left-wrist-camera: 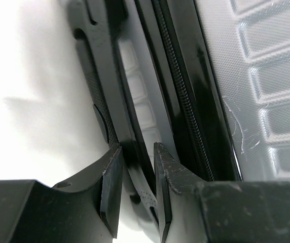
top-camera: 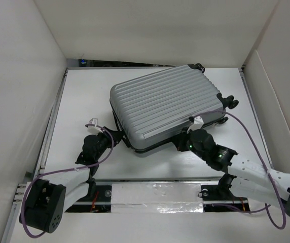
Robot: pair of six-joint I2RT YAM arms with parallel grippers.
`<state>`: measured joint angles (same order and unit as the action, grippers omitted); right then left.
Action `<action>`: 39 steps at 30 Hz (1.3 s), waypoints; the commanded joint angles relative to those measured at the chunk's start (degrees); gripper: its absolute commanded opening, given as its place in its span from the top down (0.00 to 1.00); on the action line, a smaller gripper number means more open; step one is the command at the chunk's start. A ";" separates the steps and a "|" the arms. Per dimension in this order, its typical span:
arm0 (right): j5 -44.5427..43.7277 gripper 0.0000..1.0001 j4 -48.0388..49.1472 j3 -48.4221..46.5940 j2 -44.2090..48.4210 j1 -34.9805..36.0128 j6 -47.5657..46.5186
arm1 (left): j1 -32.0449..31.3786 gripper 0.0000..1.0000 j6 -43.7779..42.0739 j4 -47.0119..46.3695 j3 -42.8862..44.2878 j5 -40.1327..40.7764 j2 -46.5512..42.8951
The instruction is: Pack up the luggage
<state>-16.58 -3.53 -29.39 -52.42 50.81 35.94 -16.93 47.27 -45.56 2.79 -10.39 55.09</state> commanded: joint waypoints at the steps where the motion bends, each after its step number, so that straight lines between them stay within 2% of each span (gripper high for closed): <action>1: -9.79 1.00 -6.58 2.05 5.47 -10.50 3.52 | -1.27 1.00 -3.76 -6.03 0.64 -5.95 -1.04; 5: -5.93 1.00 -2.38 3.89 6.37 -22.92 -0.34 | -1.27 1.00 -4.55 -5.33 0.38 -6.13 -1.47; 9: 5.72 1.00 7.55 3.73 -0.29 -32.95 -5.00 | -1.27 1.00 -5.34 -5.06 -0.50 -7.00 -1.83; 12: 10.94 1.00 15.56 0.04 -8.29 -34.46 -7.99 | -1.27 1.00 -5.78 -5.33 -1.11 -8.67 -1.74; 18: 16.04 1.00 17.76 -16.10 -24.62 -33.41 -11.42 | -1.27 1.00 -5.78 -10.33 -2.52 -14.29 -0.95; 24: 18.51 0.99 20.67 -24.13 -32.73 -33.93 -11.16 | -1.79 1.00 -6.57 -13.59 -3.75 -18.17 0.98; 26: 18.51 0.96 20.58 -25.45 -33.97 -35.42 -10.63 | -2.40 0.83 -7.01 -13.42 -3.40 -18.61 1.42; 27: 18.86 0.95 21.19 -25.54 -34.32 -35.95 -10.54 | -3.45 0.55 -7.27 -13.24 -3.31 -18.96 1.42; 28: 19.56 0.91 21.11 -26.07 -34.67 -36.47 -10.63 | -3.98 0.42 -7.97 -12.72 -3.05 -19.05 1.34; 30: 20.00 0.87 20.23 -26.34 -34.85 -38.41 -10.63 | -5.39 0.25 -8.94 -10.00 -2.62 -18.70 0.37; 31: 20.44 0.79 20.32 -25.90 -34.59 -39.02 -10.63 | -5.40 0.17 -10.08 -8.42 -1.13 -18.44 -0.24; 34: 21.50 0.64 19.97 -25.28 -33.01 -41.57 -10.63 | -5.40 0.10 -12.45 -0.96 -0.68 -17.21 -5.59; 35: 21.41 0.62 19.79 -24.59 -32.57 -42.10 -10.63 | -5.40 0.09 -13.68 3.42 -0.68 -16.86 -9.96; 37: 21.76 0.60 19.09 -23.70 -31.34 -42.90 -10.19 | -5.92 0.08 -14.92 8.53 -0.42 -16.33 -15.42; 38: 21.59 0.60 19.00 -23.09 -30.90 -42.90 -9.67 | -5.92 0.08 -15.70 13.87 -0.24 -15.98 -21.37; 39: 21.33 0.60 19.26 -21.78 -30.55 -43.51 -9.40 | -5.92 0.14 -16.15 16.27 0.02 -15.37 -24.65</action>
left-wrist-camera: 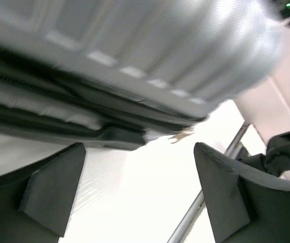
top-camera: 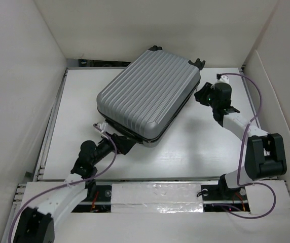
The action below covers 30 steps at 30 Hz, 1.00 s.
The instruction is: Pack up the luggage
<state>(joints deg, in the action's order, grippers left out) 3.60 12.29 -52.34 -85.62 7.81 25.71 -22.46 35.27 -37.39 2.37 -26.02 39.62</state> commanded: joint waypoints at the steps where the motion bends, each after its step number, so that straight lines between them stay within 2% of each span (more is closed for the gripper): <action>1: 0.98 0.60 3.79 1.88 3.44 -0.52 1.44 | -0.39 0.23 -4.50 12.56 0.96 0.53 -15.82; 3: 1.15 0.61 5.10 4.16 4.06 -0.52 2.06 | -0.39 0.49 -4.68 16.10 1.93 3.32 -22.27; 4: 1.15 0.64 5.54 4.78 4.76 -0.52 2.23 | -0.92 0.75 -4.07 17.68 3.15 5.43 -25.26; 6: 1.24 0.70 6.33 5.75 5.38 -0.52 2.76 | -0.92 0.84 1.52 15.07 3.17 10.53 -31.25; 7: 1.24 0.82 6.60 6.62 5.82 -0.52 2.85 | -0.92 0.86 3.30 13.15 4.21 16.21 -31.70; 9: 1.33 0.92 6.95 7.33 6.87 -0.52 3.20 | -0.92 0.82 6.29 6.56 6.58 21.86 -26.90; 10: 1.59 0.97 6.95 7.60 7.05 -0.52 3.20 | -0.92 0.78 7.26 4.01 10.86 25.28 -23.39; 11: 1.68 0.99 6.78 7.95 7.49 -0.52 3.20 | -0.92 0.78 7.53 2.60 14.12 26.88 -14.13; 12: 1.76 1.00 6.26 8.13 7.75 -0.52 3.20 | -0.92 0.78 7.80 2.58 18.15 28.12 -8.91; 13: 1.85 1.00 5.99 8.39 7.93 0.00 3.11 | -0.92 0.75 7.45 2.06 26.11 28.22 -4.07; 14: 1.59 1.00 6.16 9.17 8.10 0.01 3.03 | -0.92 0.74 7.54 2.23 29.93 27.87 5.29; 15: 1.42 1.00 6.68 9.62 8.28 0.62 3.03 | -0.22 0.73 8.49 2.23 33.89 27.95 9.39; 17: 1.85 1.00 6.69 10.15 8.19 1.15 2.85 | 3.98 0.67 11.30 1.61 43.30 23.06 19.03; 19: 1.07 1.00 6.16 11.02 8.72 2.29 2.15 | 6.62 0.62 12.19 3.36 52.50 22.16 24.17; 22: 0.10 1.00 7.13 11.91 8.81 2.29 1.88 | 13.82 0.57 11.14 13.46 65.42 22.34 34.01; 23: -0.69 1.00 7.13 11.73 8.55 2.29 1.80 | 18.28 0.56 10.44 17.05 71.14 17.98 39.17; 24: -0.69 1.00 7.13 11.56 8.54 2.29 1.71 | 19.98 0.56 10.18 19.17 71.19 17.94 41.92; 28: -1.22 0.99 6.95 10.68 7.49 2.29 1.62 | 24.74 0.53 5.00 31.82 87.49 15.13 55.81; 30: -1.48 0.99 6.25 10.41 7.05 2.29 1.36 | 25.27 0.50 2.19 38.33 92.35 13.55 64.24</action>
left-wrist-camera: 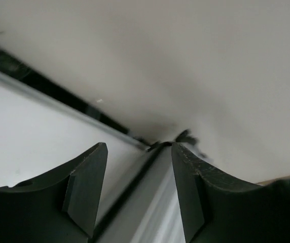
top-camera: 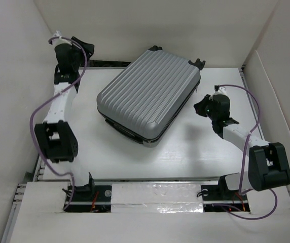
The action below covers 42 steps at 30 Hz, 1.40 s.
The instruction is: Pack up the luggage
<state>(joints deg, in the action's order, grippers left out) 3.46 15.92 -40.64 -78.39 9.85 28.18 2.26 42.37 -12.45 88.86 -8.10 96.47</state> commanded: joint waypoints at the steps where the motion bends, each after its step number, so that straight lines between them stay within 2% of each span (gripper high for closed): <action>1: -1.53 0.99 2.62 -1.37 -0.27 0.26 -1.11 | 0.55 0.49 -7.10 15.94 9.37 -5.51 9.94; 5: -1.88 0.99 2.18 -2.24 -1.15 0.79 -1.46 | 0.55 0.48 -9.05 18.77 11.16 -7.81 19.44; 8: -2.06 0.99 1.74 -2.86 -2.46 1.32 -1.73 | 1.08 0.47 -9.23 17.11 9.58 -9.83 22.00; 13: -2.23 0.99 1.13 -4.27 -5.54 2.36 -1.91 | 0.02 0.46 -9.24 13.33 3.71 -10.18 22.27; 18: -1.88 0.99 1.65 -7.51 -9.93 4.91 -1.64 | -2.69 0.46 -4.23 1.48 -7.01 -13.52 19.38; 26: 0.30 0.97 0.08 -17.35 -17.67 7.20 -3.13 | -5.86 0.48 4.73 -20.05 -32.59 -13.09 7.62; 34: 10.59 0.94 -3.87 -29.92 -25.31 6.68 -5.42 | -10.43 0.49 4.39 -25.70 -50.95 -4.92 -5.05; 42: 14.99 0.84 -4.67 -32.13 -26.72 4.48 -4.02 | -10.96 0.49 5.79 -28.33 -64.85 -3.94 -22.18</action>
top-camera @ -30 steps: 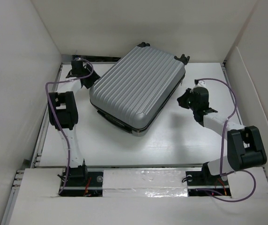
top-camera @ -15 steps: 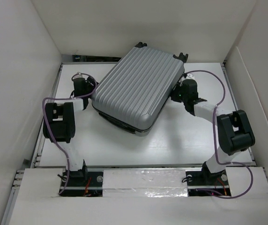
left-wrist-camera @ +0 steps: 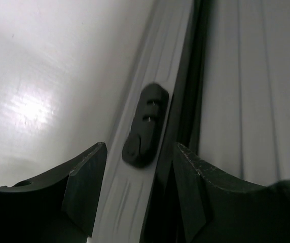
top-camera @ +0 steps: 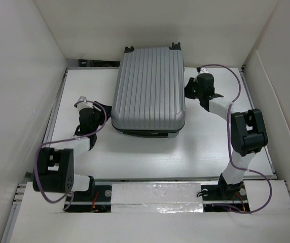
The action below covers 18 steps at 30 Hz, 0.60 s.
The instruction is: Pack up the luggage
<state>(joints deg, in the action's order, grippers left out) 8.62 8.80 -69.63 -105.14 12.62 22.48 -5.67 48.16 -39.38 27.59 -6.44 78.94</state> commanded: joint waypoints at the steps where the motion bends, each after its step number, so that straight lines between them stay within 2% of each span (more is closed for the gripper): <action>1: 10.10 0.82 2.10 -3.50 -0.32 1.70 1.69 | -3.03 0.49 0.26 -1.67 -4.64 -5.69 -6.15; 5: 9.75 0.79 0.52 -2.72 0.37 1.70 1.34 | -3.56 0.48 2.72 -1.41 -8.51 -5.78 -16.15; 9: 8.60 0.75 4.37 6.49 6.51 -0.49 3.70 | -4.08 0.47 3.69 -0.27 -9.75 -6.57 -22.59; 12: 5.71 0.65 3.33 11.16 13.89 -2.51 4.32 | -4.08 0.47 1.95 3.50 -9.67 -5.26 -26.54; 13: 4.92 0.56 3.42 14.92 18.52 -2.51 4.50 | -4.08 0.47 1.50 4.73 -9.66 -2.90 -27.60; 15: 1.06 0.48 3.07 18.80 23.73 -3.04 4.94 | -4.08 0.46 0.97 5.97 -10.63 -1.74 -31.02; 18: -2.11 0.48 3.15 26.98 35.41 -2.52 6.60 | -4.08 0.46 1.32 5.98 -11.69 -2.88 -33.32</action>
<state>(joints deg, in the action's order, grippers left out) 9.21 9.43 -46.72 -78.08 9.47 26.81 -8.84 50.04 -33.19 16.97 -6.66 47.70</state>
